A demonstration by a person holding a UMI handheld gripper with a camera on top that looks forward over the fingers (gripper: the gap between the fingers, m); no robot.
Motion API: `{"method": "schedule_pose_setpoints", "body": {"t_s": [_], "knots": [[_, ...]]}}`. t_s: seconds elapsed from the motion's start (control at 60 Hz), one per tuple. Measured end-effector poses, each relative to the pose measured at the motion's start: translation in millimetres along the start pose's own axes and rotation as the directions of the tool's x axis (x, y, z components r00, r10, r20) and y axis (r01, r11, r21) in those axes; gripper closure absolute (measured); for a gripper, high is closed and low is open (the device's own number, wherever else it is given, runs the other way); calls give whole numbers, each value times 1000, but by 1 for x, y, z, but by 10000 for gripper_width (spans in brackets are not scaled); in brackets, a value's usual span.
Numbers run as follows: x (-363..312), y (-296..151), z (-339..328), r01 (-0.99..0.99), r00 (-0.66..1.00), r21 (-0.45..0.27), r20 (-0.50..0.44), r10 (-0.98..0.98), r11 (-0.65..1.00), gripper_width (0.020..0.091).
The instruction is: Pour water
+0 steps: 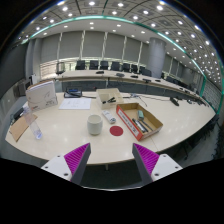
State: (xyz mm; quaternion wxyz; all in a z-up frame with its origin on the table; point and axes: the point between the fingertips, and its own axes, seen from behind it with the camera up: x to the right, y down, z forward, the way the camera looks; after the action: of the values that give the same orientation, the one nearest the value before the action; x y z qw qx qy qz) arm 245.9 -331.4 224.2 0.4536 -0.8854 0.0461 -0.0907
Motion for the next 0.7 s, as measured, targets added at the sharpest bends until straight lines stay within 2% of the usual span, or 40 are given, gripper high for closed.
{"method": "schedule_pose_setpoints", "body": {"t_s": [0.133,0.3,0.55,0.7], "knots": [[-22,3,0,19,1000,-7,23,-19,1000,246],[-94,8,-1,38,996,2,79,-38,999,248],[-256,28,3,58,973,-4,224,-56,998,243],[-351,28,19,52,960,30,274,-58,998,241]]}}
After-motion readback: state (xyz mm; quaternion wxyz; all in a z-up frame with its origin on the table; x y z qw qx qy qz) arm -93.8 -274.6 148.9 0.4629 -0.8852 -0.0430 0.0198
